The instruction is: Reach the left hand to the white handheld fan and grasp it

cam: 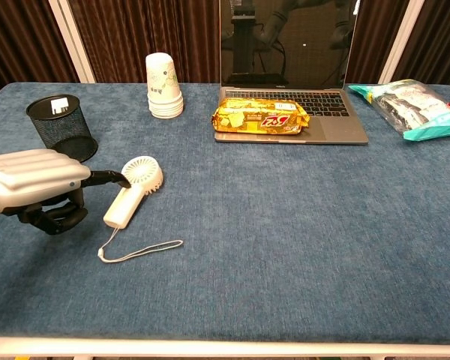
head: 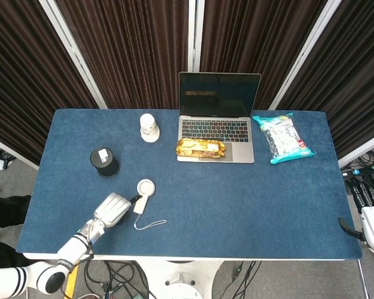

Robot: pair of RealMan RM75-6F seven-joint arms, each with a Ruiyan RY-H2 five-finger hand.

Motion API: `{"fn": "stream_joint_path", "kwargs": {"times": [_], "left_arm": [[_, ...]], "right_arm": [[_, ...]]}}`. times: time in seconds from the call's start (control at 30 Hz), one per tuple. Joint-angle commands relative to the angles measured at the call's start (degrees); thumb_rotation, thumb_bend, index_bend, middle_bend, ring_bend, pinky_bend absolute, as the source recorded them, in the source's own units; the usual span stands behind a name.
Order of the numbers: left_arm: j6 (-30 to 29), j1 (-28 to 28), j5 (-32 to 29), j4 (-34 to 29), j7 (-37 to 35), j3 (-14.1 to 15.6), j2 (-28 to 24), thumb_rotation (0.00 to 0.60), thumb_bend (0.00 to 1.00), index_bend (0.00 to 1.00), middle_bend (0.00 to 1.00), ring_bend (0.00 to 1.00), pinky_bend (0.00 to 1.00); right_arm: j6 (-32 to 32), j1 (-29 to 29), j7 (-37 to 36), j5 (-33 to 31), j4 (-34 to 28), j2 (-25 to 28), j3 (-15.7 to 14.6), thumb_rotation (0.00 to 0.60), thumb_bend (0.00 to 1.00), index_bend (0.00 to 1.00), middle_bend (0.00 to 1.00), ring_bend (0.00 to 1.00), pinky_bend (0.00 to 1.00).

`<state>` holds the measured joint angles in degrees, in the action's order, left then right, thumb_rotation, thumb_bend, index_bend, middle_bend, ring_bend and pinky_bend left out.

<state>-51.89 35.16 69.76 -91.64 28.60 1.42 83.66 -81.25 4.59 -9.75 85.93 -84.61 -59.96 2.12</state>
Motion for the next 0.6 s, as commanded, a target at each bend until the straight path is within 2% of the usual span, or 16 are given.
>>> {"fn": "stream_joint_path", "kwargs": {"times": [0.03, 0.27, 0.37, 0.43, 0.53, 0.6], "left_arm": [[-1.63, -0.27, 0.94, -1.36, -0.56, -0.53, -1.2, 0.6, 0.59, 0.17, 0.86, 0.89, 0.86], [-6.04, -1.47, 3.37, -6.13, -2.79, -1.7, -6.45, 0.6, 0.59, 0.17, 0.86, 0.89, 0.86], [-9.83, -3.15, 5.39, -7.22, -5.99, -2.37, -8.91, 0.6, 0.57, 0.17, 0.85, 0.88, 0.85], [-14.63, -5.28, 8.14, -6.47, -10.58, -3.07, -9.98, 0.6, 0.54, 0.17, 0.8, 0.83, 0.82], [-24.2, -9.25, 12.77, -2.31, -17.75, -4.19, -9.83, 0.6, 0.49, 0.17, 0.6, 0.61, 0.71], [-29.45, -11.54, 14.07, 1.03, -20.86, -5.1, -9.19, 0.6, 0.45, 0.17, 0.42, 0.37, 0.57]], "right_arm": [[-0.09, -0.08, -0.15, -0.15, 0.03, 0.11, 0.09, 0.6, 0.2, 0.0, 0.0, 0.0, 0.0], [0.02, -0.21, -0.71, -0.47, 0.52, 0.12, 0.12, 0.6, 0.2, 0.0, 0.0, 0.0, 0.0], [-0.04, -0.23, -0.89, -0.35, 0.66, 0.06, 0.11, 0.6, 0.2, 0.0, 0.0, 0.0, 0.0], [-0.15, -0.24, -0.92, -0.24, 0.67, 0.06, 0.12, 0.6, 0.2, 0.0, 0.0, 0.0, 0.0], [-0.17, -0.27, -0.91, -0.26, 0.58, 0.03, 0.12, 0.6, 0.2, 0.0, 0.0, 0.0, 0.0], [-0.22, -0.34, -0.88, -0.19, 0.31, 0.05, 0.05, 0.6, 0.2, 0.0, 0.0, 0.0, 0.0]]}}
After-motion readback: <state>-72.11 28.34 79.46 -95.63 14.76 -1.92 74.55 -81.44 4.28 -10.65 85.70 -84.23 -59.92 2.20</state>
